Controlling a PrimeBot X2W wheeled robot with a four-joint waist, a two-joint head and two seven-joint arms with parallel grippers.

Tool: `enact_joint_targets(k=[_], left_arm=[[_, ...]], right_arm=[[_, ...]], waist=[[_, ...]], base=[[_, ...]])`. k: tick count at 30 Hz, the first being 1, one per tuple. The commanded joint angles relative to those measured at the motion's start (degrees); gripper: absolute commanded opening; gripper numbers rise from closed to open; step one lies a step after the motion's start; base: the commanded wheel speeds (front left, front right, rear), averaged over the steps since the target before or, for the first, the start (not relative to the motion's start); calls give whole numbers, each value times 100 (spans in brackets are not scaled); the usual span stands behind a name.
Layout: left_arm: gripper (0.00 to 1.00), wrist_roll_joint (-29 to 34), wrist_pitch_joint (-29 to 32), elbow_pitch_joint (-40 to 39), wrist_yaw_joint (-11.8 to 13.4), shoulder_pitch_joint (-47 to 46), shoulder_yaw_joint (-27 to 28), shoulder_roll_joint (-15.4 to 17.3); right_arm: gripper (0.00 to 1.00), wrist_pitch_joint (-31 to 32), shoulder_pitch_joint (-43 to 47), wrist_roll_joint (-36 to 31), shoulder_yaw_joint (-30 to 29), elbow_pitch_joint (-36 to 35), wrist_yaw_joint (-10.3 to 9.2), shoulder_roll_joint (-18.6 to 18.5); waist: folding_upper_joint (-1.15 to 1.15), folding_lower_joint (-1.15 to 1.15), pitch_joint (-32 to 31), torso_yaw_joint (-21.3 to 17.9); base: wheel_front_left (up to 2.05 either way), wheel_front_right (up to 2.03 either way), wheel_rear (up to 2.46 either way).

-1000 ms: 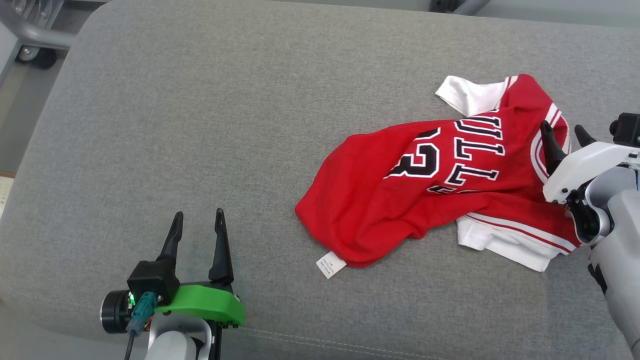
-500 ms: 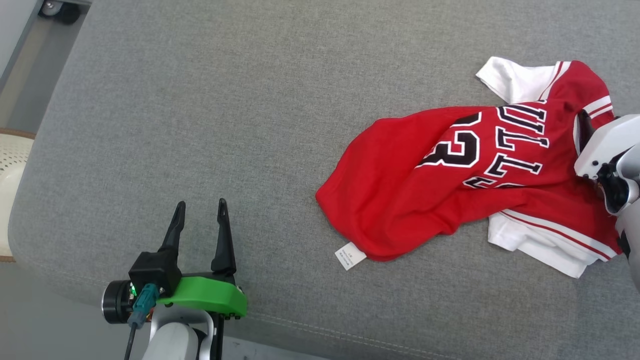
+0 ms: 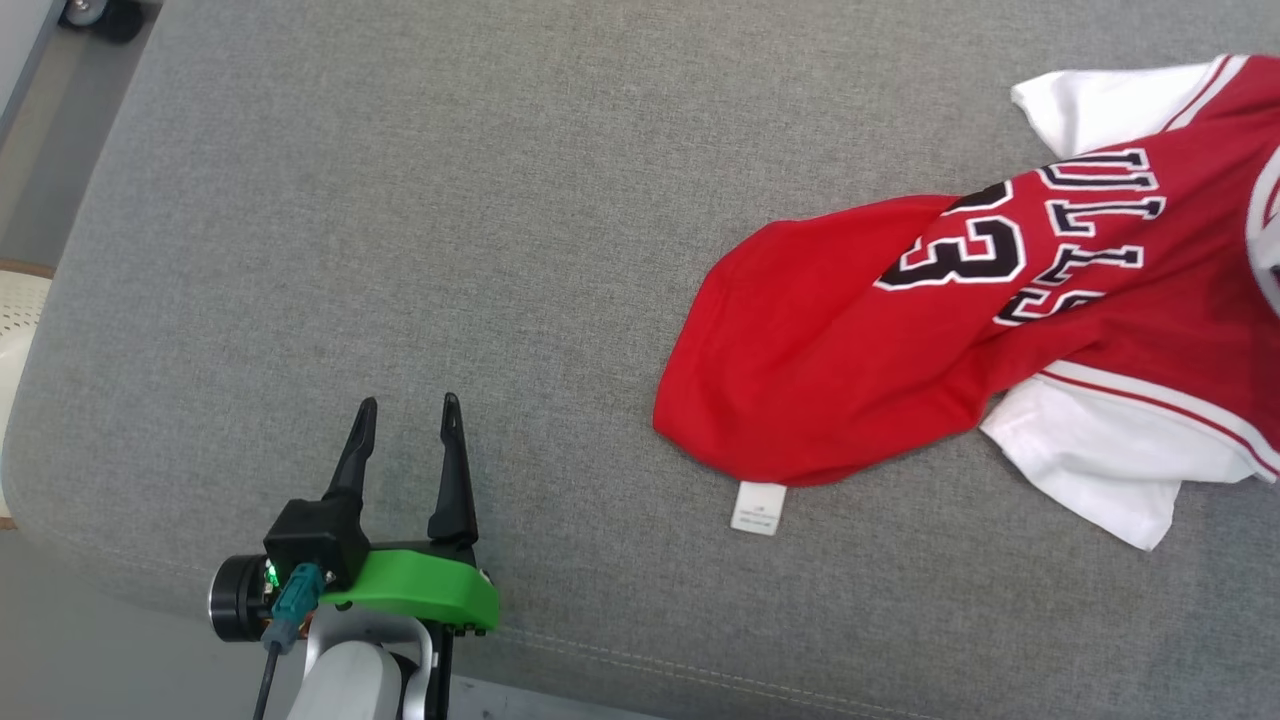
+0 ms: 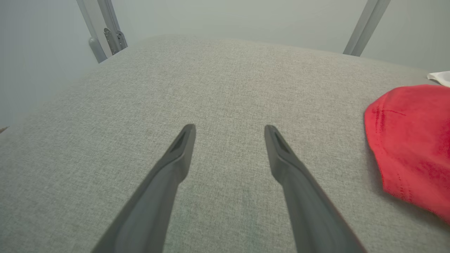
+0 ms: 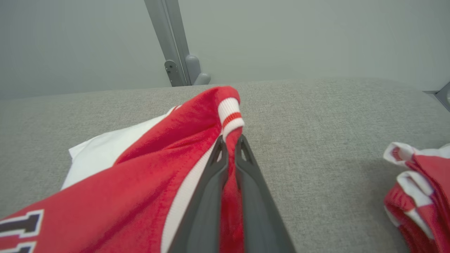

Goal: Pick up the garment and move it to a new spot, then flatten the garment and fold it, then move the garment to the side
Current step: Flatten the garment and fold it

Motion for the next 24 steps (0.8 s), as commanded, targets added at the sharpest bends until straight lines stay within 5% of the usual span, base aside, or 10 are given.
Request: enact_joint_targets(k=[1,7,12,14,15,24], left_arm=[[100,68,-2,-15,-12,-45,-4,14],[100,48,-2,4,-24,-47,-67,14],[100,64,-2,31,-19,-71,-75,14],[100,68,-2,34,-11,-76,-69,14],[100,76,-2,34,-8,-73,-62,15],[100,122,-1,11,-1,-3,-15,14]], right_arm=[[0,-88,-85,-61,-69,61,-12,-92],[0,-473,-550,-712,-660,283,-12,-518],[0,-566,-663,-1124,-1142,320,-12,-483],[75,-593,-671,-1267,-1332,319,-12,-450],[100,-618,-666,-1347,-1436,322,-12,-437],[100,-657,-471,-1946,-1490,-548,-12,279]], waist=[[0,0,2,0],[0,0,33,46],[0,0,39,50],[0,0,39,28],[0,0,36,8],[0,0,-66,-317]], base=[[0,0,0],[0,0,0],[0,0,0],[0,0,0],[0,0,0],[0,0,0]])
